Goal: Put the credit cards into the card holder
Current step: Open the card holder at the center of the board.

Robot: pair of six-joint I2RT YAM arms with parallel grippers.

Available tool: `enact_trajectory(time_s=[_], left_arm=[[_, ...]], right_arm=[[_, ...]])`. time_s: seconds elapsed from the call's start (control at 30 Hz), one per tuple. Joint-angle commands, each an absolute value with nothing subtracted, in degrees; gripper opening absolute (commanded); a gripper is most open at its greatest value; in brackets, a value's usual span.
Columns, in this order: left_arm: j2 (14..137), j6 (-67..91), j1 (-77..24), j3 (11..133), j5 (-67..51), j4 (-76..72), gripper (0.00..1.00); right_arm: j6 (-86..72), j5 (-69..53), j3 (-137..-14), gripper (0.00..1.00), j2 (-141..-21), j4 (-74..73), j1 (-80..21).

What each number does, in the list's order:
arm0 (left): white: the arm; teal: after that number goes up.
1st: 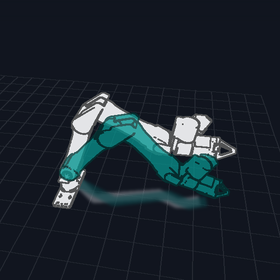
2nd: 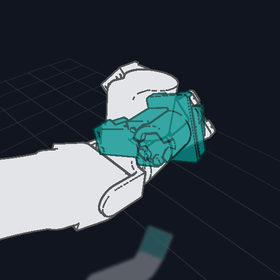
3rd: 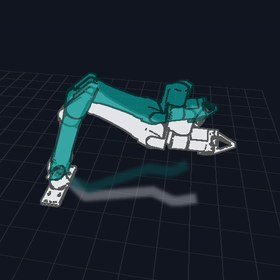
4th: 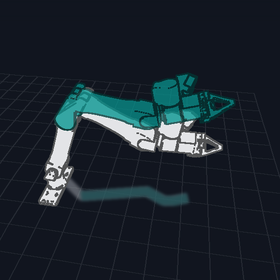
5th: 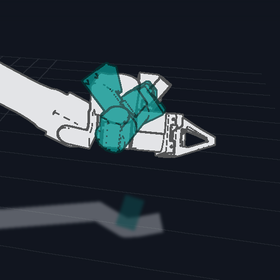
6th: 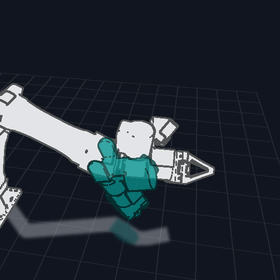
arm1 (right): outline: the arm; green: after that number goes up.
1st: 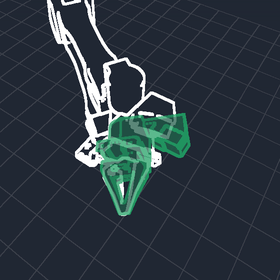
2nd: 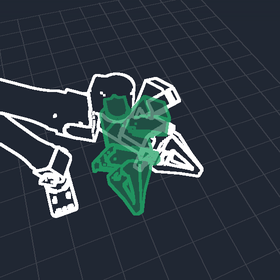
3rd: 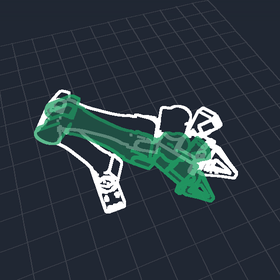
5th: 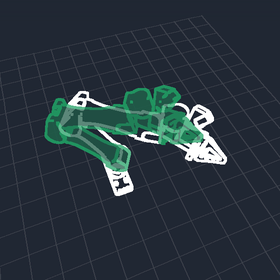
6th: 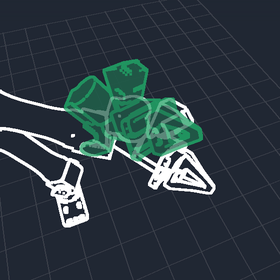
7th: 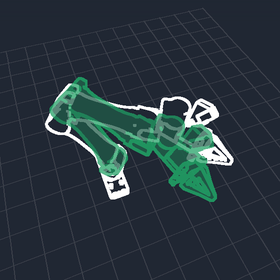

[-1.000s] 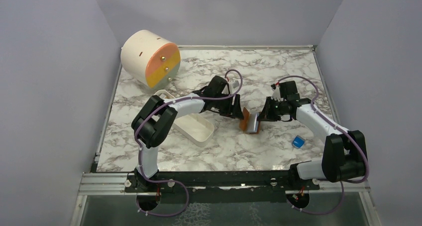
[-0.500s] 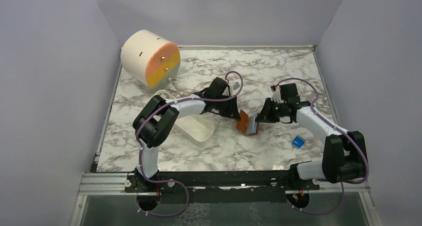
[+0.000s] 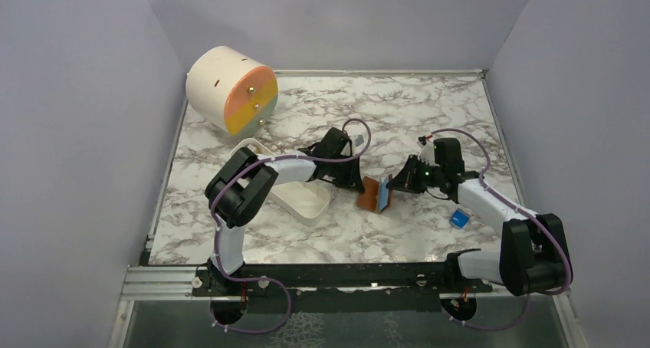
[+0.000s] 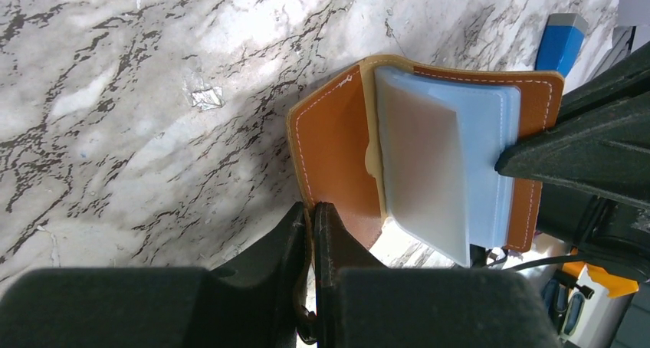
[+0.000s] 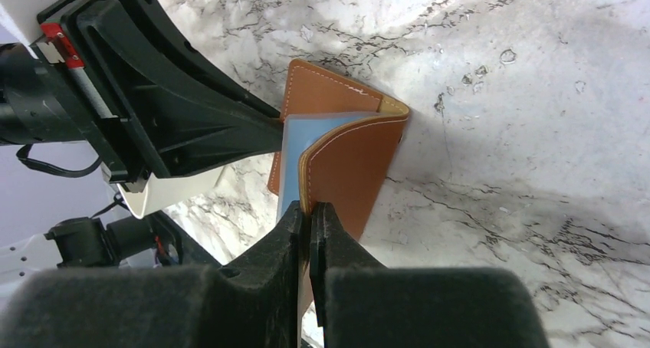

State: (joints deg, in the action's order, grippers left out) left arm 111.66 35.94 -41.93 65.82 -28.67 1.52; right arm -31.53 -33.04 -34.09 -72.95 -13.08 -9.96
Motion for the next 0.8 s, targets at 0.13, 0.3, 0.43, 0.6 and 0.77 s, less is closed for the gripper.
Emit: enact_trajectory(time_s=[0.13, 0.3, 0.43, 0.6, 0.77], left_arm=[[110.00, 37.10, -43.44, 64.61, -27.69, -0.15, 0.00], [109.85, 37.35, -43.85, 64.42, -27.37, -0.19, 0.00], [109.56, 37.57, -43.90, 64.26, -27.13, -0.15, 0.00], [108.98, 37.76, -44.02, 64.16, -26.60, -0.08, 0.00], [108.20, 37.95, -44.02, 63.76, -25.93, -0.01, 0.00]], right_arm=[[-32.87, -36.91, -30.85, 0.09, -73.08, -7.46, -10.23], [-32.87, -37.11, -29.76, 0.12, -73.21, -6.78, -10.27], [-32.25, -35.93, -29.60, 0.07, -73.44, -7.42, -10.28], [-30.56, -32.38, -30.65, 0.05, -73.11, -10.97, -10.24], [-28.19, -24.88, -32.78, 0.05, -72.10, -16.91, -10.28]])
